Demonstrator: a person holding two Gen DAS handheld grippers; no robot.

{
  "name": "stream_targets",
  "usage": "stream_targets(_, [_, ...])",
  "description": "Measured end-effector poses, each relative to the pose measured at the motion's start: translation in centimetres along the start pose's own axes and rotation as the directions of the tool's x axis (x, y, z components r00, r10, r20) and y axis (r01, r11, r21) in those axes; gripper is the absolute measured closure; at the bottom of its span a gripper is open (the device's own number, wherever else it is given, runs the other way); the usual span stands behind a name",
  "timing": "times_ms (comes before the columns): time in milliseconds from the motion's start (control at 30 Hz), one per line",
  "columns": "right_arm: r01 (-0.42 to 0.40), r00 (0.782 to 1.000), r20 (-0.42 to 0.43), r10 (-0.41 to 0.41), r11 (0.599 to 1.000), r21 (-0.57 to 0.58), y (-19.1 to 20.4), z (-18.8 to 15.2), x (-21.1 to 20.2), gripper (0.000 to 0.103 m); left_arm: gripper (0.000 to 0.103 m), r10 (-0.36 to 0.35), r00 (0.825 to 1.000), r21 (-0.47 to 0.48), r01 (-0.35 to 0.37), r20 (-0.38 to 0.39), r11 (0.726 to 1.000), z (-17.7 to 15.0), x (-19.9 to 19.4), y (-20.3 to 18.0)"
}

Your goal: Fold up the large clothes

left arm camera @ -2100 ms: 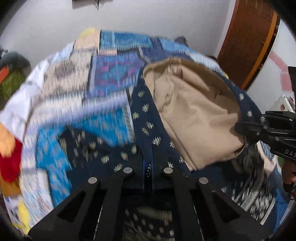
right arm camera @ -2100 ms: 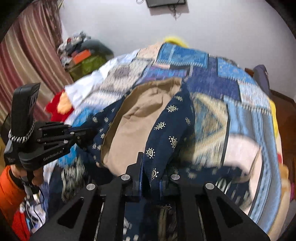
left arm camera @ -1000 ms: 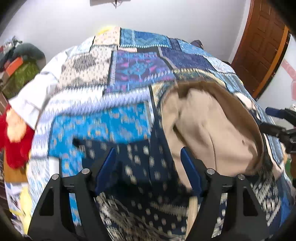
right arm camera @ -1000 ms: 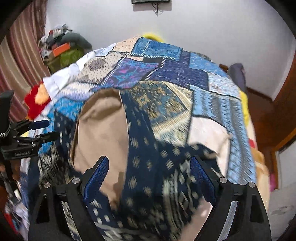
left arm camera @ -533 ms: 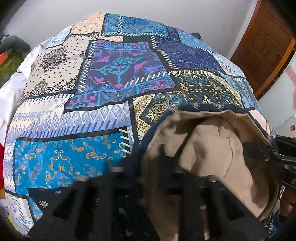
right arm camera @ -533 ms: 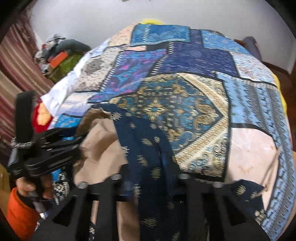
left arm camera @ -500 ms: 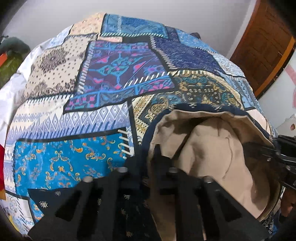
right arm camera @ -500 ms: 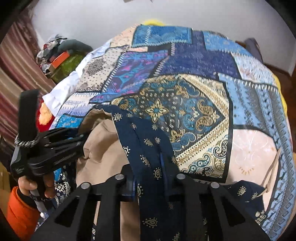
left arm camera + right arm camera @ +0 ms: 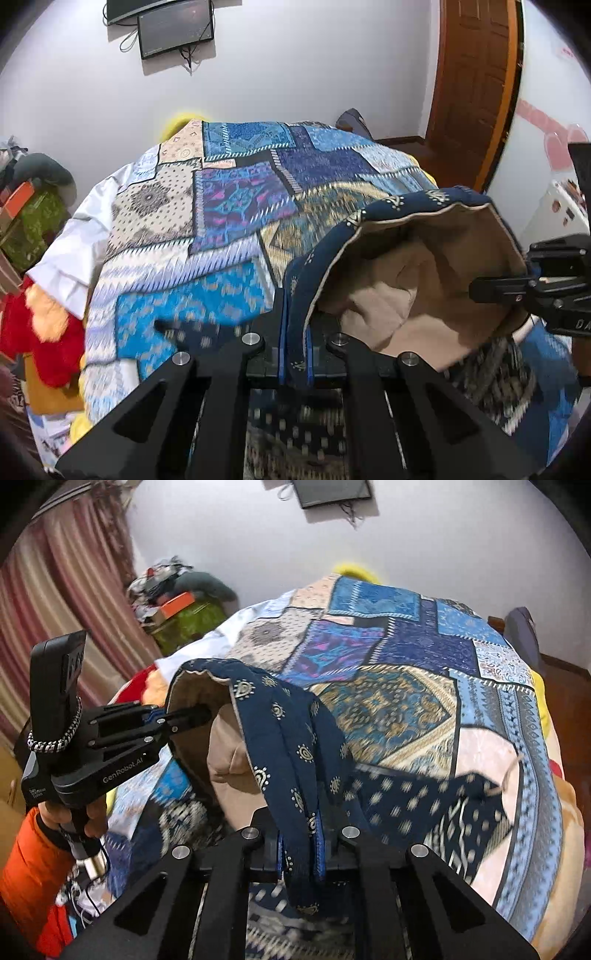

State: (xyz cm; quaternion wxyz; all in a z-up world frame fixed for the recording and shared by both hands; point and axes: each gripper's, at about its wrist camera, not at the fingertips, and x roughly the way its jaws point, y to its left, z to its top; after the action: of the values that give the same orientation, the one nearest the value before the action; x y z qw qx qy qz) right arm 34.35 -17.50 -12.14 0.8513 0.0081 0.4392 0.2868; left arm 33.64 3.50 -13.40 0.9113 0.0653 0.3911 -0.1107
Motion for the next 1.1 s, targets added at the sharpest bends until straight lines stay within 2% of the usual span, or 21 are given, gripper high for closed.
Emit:
stream_targets(133, [-0.031,0.998,-0.057,0.03,0.999,-0.019,2.5,-3.3,-1.3,0.093,0.096,0.025,0.999,0.012,-0.024,-0.042,1.0,-4.1,-1.1,-0.7])
stream_targets(233, [0.02,0.994,-0.109,-0.028,0.997,-0.073,4.2,-6.2,-1.0,0.093,0.096,0.042,0.995,0.005,-0.041,-0.094,0.999,-7.4,-1.1,-0.8])
stream_targets(433, [0.044,0.968,-0.241,-0.068,0.994,-0.103,5.2,-10.8,0.2,0.092,0.096,0.034,0.976,-0.031,-0.042,-0.215,0.999,-13.9,0.3,-1.1])
stream_targets(467, [0.054,0.962,-0.259,-0.081,0.993,-0.109,5.1,-11.7,0.2,0.092,0.09,0.029,0.974,-0.033,-0.037,-0.224,0.999,-14.6,0.3,-1.4])
stream_targets(533, [0.061,0.957,-0.276,-0.09,0.992,-0.111,4.7,-12.8,-0.1,0.092,0.084,0.002,0.969,-0.053,-0.016,-0.246,0.998,-16.5,0.5,-1.7])
stream_targets(633, [0.069,0.958,-0.27,-0.096,0.992,-0.108,4.1,-14.3,-1.0,0.092,0.085,0.045,0.956,-0.049,-0.062,-0.289,0.997,-18.5,1.2,-2.1])
stream_targets(733, [0.078,0.966,-0.239,-0.099,0.992,-0.096,3.5,-14.7,-2.4,0.092,0.085,0.053,0.941,-0.082,-0.085,-0.335,0.993,-20.3,2.0,-1.2])
stream_targets(800, [0.083,0.97,-0.223,-0.098,0.994,-0.075,2.9,-14.7,-3.4,0.092,0.085,0.05,0.937,-0.124,-0.099,-0.347,0.987,-20.8,1.6,0.0])
stream_targets(867, [0.079,0.973,-0.215,-0.09,0.995,-0.056,2.5,-14.7,-3.9,0.092,0.085,0.041,0.94,-0.16,-0.1,-0.338,0.982,-20.7,0.8,1.0])
stream_targets(933, [0.067,0.973,-0.217,-0.074,0.997,-0.041,2.0,-14.8,-3.8,0.092,0.085,0.061,0.946,-0.175,-0.122,-0.318,0.977,-19.7,-0.5,2.2])
stream_targets(1000, [0.072,0.972,-0.223,-0.077,0.997,-0.031,1.9,-14.7,-3.2,0.092,0.084,0.067,0.956,-0.186,-0.124,-0.287,0.975,-18.0,-2.1,3.0])
stream_targets(1100, [0.085,0.97,-0.224,-0.09,0.996,-0.032,2.1,-14.5,-2.6,0.092,0.083,0.041,0.97,-0.196,-0.09,-0.239,0.976,-15.0,-3.8,3.0])
